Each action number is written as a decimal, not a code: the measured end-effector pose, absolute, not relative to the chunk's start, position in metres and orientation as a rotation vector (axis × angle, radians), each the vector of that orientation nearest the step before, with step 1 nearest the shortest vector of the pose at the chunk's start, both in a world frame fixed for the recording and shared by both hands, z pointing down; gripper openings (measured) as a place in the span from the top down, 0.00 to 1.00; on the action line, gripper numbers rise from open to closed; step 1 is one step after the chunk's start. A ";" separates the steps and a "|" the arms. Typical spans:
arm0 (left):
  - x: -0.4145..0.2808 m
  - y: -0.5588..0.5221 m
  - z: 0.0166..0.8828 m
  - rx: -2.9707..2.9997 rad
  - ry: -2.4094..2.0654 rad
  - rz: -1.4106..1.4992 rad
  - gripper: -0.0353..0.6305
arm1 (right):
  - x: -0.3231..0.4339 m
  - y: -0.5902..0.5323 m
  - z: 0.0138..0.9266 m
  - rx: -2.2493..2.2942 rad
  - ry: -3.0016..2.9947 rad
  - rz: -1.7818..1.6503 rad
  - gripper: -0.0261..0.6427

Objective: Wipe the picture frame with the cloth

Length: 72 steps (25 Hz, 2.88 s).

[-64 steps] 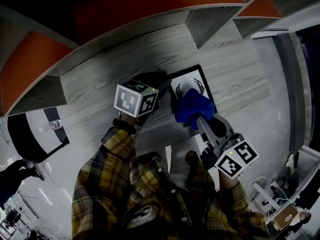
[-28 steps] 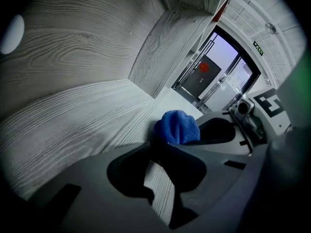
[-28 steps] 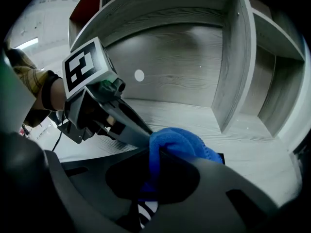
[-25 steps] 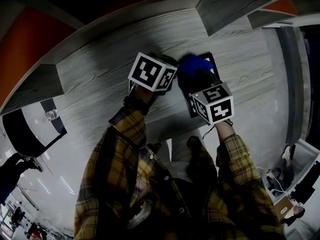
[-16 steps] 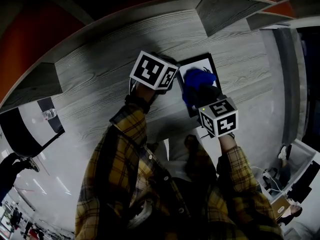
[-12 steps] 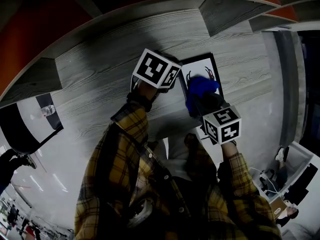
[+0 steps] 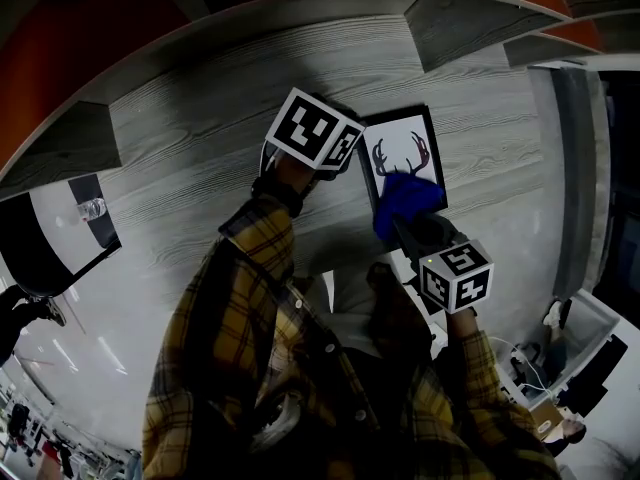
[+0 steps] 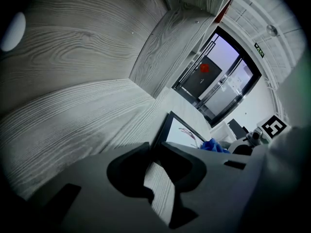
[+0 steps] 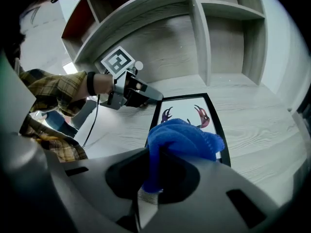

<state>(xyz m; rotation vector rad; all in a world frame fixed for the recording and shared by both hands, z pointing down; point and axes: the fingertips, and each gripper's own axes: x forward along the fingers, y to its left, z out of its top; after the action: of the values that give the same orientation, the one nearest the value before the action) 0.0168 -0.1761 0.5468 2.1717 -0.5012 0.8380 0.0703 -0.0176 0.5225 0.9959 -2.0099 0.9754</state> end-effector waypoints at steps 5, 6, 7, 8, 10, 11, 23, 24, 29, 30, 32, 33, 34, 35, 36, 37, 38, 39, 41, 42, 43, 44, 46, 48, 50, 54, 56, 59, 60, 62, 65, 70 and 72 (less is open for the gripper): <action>0.016 -0.175 0.547 2.166 -0.490 0.839 0.84 | 0.063 -0.053 0.485 1.030 -2.124 0.906 0.89; 0.015 -0.175 0.547 2.165 -0.491 0.839 0.84 | 0.060 -0.066 0.475 1.045 -2.157 0.890 0.89; 0.014 -0.175 0.547 2.164 -0.491 0.839 0.84 | 0.057 -0.079 0.466 1.059 -2.187 0.868 0.89; 0.014 -0.175 0.547 2.163 -0.492 0.838 0.84 | 0.054 -0.092 0.459 1.071 -2.215 0.842 0.89; 0.015 -0.175 0.547 2.162 -0.494 0.837 0.84 | 0.050 -0.116 0.448 1.093 -2.258 0.794 0.89; 0.015 -0.175 0.547 2.162 -0.495 0.837 0.84 | 0.048 -0.127 0.445 1.104 -2.272 0.777 0.89; 0.016 -0.176 0.547 2.169 -0.497 0.835 0.84 | 0.070 -0.180 0.529 1.171 -2.094 0.665 0.89; 0.016 -0.176 0.547 2.169 -0.498 0.835 0.84 | 0.070 -0.177 0.531 1.170 -2.091 0.675 0.89; 0.016 -0.175 0.548 2.167 -0.506 0.833 0.84 | 0.079 -0.153 0.539 1.143 -2.059 0.745 0.89; 0.016 -0.175 0.548 2.168 -0.505 0.833 0.84 | 0.081 -0.147 0.539 1.143 -2.049 0.762 0.89; 0.016 -0.176 0.547 2.168 -0.504 0.833 0.84 | 0.083 -0.137 0.538 1.138 -2.036 0.792 0.89; 0.016 -0.176 0.547 2.168 -0.504 0.832 0.84 | 0.084 -0.132 0.538 1.135 -2.031 0.803 0.89; 0.016 -0.176 0.547 2.167 -0.504 0.832 0.84 | 0.086 -0.126 0.538 1.131 -2.021 0.813 0.89; 0.016 -0.176 0.547 2.167 -0.504 0.832 0.84 | 0.088 -0.120 0.539 1.126 -2.010 0.822 0.89; 0.016 -0.176 0.547 2.166 -0.504 0.832 0.84 | 0.089 -0.114 0.539 1.119 -2.003 0.831 0.89; 0.016 -0.176 0.547 2.166 -0.504 0.832 0.84 | 0.091 -0.108 0.539 1.114 -1.996 0.840 0.89; 0.016 -0.176 0.547 2.166 -0.503 0.832 0.84 | 0.092 -0.102 0.539 1.111 -1.990 0.850 0.89; 0.016 -0.176 0.547 2.165 -0.503 0.831 0.84 | 0.094 -0.096 0.539 1.109 -1.984 0.861 0.89; 0.016 -0.176 0.547 2.164 -0.500 0.832 0.84 | 0.095 -0.084 0.536 1.104 -1.976 0.879 0.89; 0.016 -0.176 0.547 2.163 -0.499 0.832 0.84 | 0.095 -0.079 0.535 1.099 -1.974 0.887 0.89; 0.016 -0.176 0.547 2.163 -0.499 0.833 0.84 | 0.095 -0.072 0.534 1.093 -1.970 0.897 0.89; 0.015 -0.176 0.547 2.162 -0.500 0.833 0.84 | 0.097 -0.065 0.535 1.086 -1.964 0.908 0.89; 0.015 -0.176 0.547 2.162 -0.501 0.833 0.84 | 0.102 -0.049 0.536 1.083 -1.951 0.931 0.89; 0.015 -0.175 0.547 2.162 -0.500 0.832 0.84 | 0.107 -0.039 0.533 1.101 -1.950 0.950 0.89; 0.016 -0.175 0.547 2.163 -0.499 0.831 0.84 | 0.110 -0.031 0.527 1.114 -1.947 0.961 0.89; 0.016 -0.177 0.548 2.164 -0.502 0.831 0.84 | 0.114 -0.011 0.526 1.090 -1.923 0.960 0.89; 0.016 -0.176 0.548 2.166 -0.502 0.831 0.84 | 0.117 -0.004 0.527 1.090 -1.914 0.976 0.89; 0.015 -0.176 0.547 2.167 -0.502 0.833 0.84 | 0.118 -0.006 0.521 1.106 -1.929 0.974 0.89; 0.015 -0.176 0.547 2.168 -0.502 0.833 0.84 | 0.117 -0.012 0.515 1.117 -1.945 0.959 0.89; 0.016 -0.176 0.547 2.172 -0.504 0.833 0.84 | 0.115 -0.033 0.496 1.153 -2.001 0.924 0.89; 0.015 -0.176 0.547 2.179 -0.512 0.834 0.84 | 0.111 -0.075 0.468 1.209 -2.100 0.864 0.89; 0.016 -0.175 0.547 2.186 -0.519 0.834 0.84 | 0.109 -0.142 0.454 1.280 -2.172 0.745 0.89; 0.016 -0.176 0.546 2.186 -0.518 0.834 0.84 | 0.110 -0.164 0.465 1.297 -2.158 0.732 0.89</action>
<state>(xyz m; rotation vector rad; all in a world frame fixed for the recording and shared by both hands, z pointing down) 0.0157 -0.1759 0.5464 2.1862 -0.5180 0.8339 0.1098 -0.1637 0.4646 1.2965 -2.1582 0.7320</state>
